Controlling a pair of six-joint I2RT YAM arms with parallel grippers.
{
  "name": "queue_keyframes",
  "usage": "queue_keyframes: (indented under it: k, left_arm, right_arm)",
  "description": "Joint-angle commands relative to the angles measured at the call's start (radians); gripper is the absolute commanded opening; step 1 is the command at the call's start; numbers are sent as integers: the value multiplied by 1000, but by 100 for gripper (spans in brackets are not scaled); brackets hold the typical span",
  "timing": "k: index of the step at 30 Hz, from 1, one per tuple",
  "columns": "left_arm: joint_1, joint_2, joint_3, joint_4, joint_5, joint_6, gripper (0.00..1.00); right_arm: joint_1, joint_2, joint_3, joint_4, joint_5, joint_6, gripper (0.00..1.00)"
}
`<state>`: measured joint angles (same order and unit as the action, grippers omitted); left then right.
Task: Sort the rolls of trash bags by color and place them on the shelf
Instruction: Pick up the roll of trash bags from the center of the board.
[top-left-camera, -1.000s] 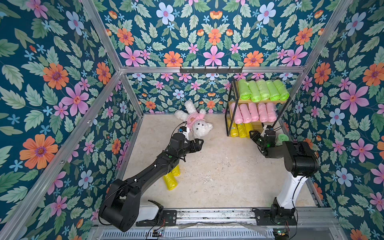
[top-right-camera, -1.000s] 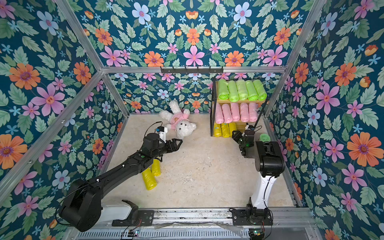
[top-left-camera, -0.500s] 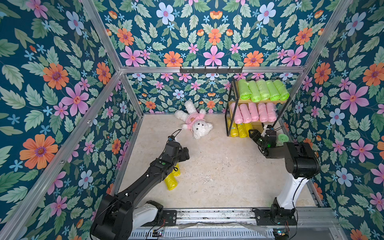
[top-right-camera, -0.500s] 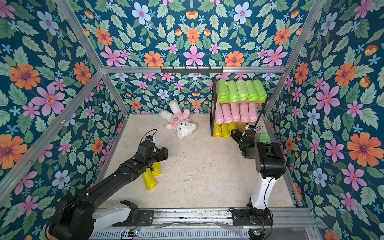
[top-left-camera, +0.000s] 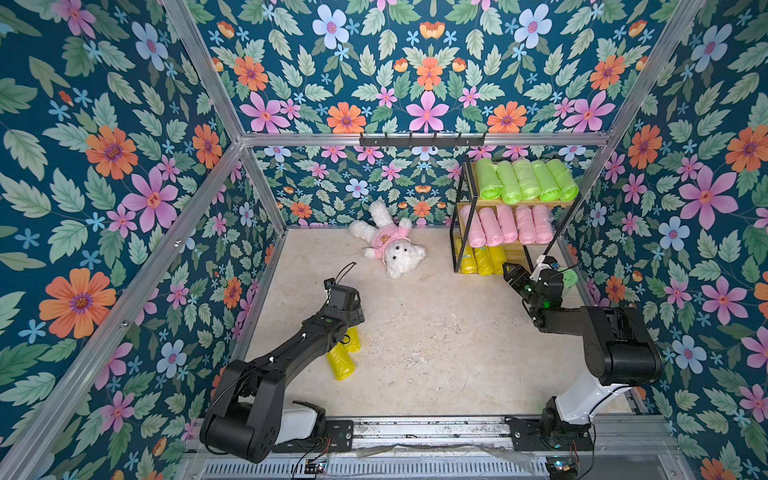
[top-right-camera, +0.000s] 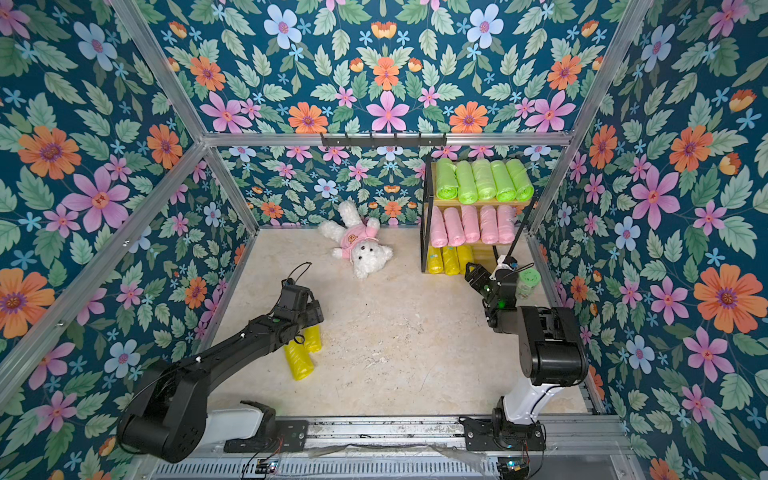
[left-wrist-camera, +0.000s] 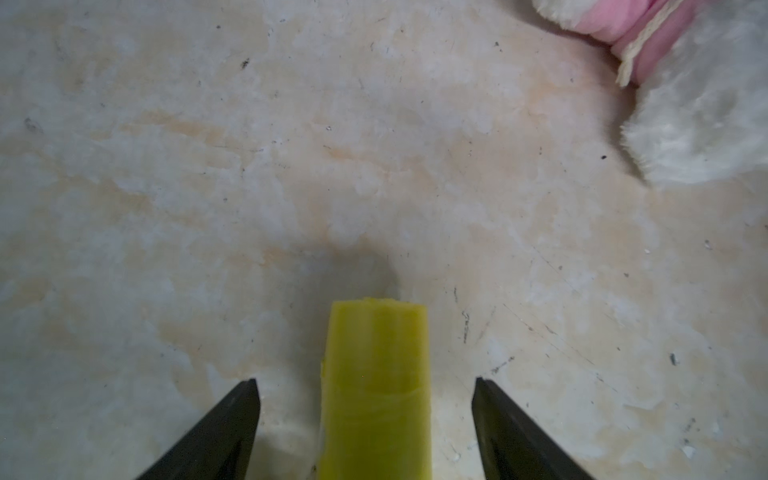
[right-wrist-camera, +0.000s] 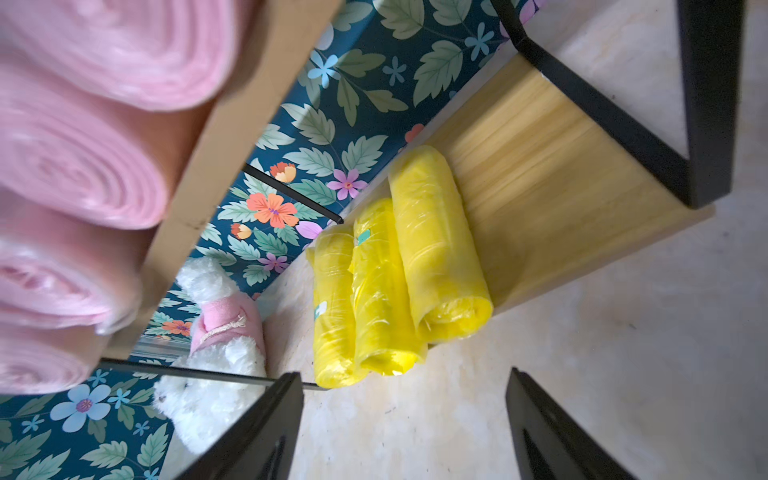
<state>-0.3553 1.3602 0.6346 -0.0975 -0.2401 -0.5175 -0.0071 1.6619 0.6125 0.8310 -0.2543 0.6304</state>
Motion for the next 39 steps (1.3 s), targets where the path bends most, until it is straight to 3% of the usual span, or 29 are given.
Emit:
queue_keyframes:
  k: [1, 8, 15, 21, 24, 28, 32, 39]
  left_arm:
    - [0, 68, 20, 53, 27, 20, 81]
    - [2, 166, 26, 98, 21, 22, 64]
    - [0, 136, 24, 150, 94, -5, 45]
    - [-1, 3, -9, 303, 280, -156, 39]
    - [-6, -50, -36, 439, 352, -282, 38]
    - [-34, -70, -49, 594, 382, -420, 36]
    - [-86, -66, -20, 650, 344, -456, 37]
    - [-153, -61, -19, 742, 285, -522, 37]
  right_arm:
    - [1, -64, -28, 21, 10, -9, 81]
    - [12, -169, -96, -6, -5, -10, 80]
    - [90, -324, -127, -137, 40, -65, 80]
    - [202, -515, -173, -222, 69, -88, 81]
    - [323, -562, -163, -248, 89, -94, 82]
    - [518, -533, -133, -171, 111, -69, 84]
    - [678, -409, -65, -79, 90, -18, 87]
    - [806, -193, 19, 135, 0, 113, 94]
